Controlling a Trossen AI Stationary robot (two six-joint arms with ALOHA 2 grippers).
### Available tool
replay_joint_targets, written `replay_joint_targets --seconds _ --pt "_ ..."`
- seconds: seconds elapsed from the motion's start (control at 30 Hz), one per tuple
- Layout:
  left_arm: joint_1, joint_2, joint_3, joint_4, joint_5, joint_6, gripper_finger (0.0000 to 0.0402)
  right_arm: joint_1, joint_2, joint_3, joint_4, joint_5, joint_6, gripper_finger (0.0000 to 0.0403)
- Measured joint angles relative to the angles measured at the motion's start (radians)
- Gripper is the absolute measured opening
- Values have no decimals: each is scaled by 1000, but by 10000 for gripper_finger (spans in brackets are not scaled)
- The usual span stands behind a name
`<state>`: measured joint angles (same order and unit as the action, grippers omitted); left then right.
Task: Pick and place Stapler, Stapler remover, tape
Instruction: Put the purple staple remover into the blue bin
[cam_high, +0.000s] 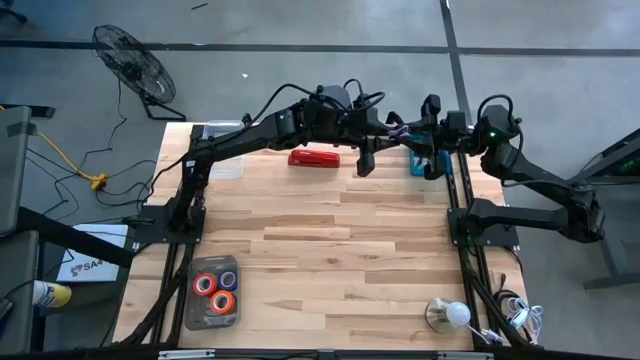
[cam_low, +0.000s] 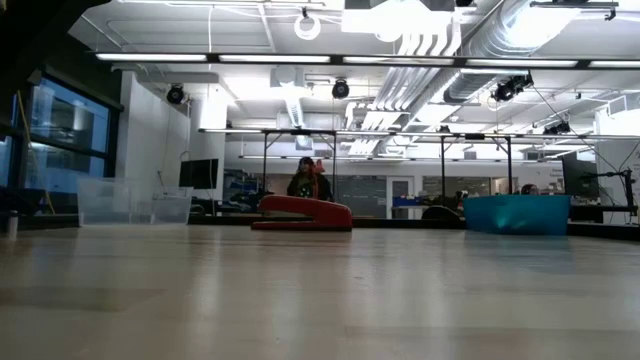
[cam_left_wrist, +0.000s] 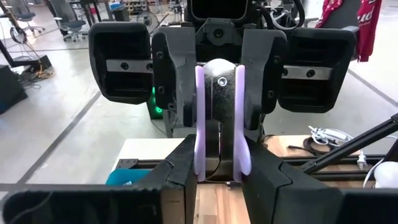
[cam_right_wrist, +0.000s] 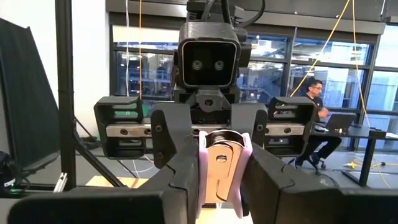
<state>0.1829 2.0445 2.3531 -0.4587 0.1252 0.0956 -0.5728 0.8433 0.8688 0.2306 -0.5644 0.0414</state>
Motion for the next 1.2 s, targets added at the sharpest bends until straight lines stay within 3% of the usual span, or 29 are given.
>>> replay_joint_targets --seconds 0.13,0.33,0.9,1.2 --pt "0 0 0 0 0 -13 89 0 0 0 0 -4 3 82" --pt "0 0 0 5 -4 -25 139 0 1 0 -4 -7 0 82" --pt "0 0 0 1 -7 -21 149 0 1 0 -2 9 2 82" --pt "-1 0 0 0 -73 -11 171 -1 1 0 -4 14 3 82"
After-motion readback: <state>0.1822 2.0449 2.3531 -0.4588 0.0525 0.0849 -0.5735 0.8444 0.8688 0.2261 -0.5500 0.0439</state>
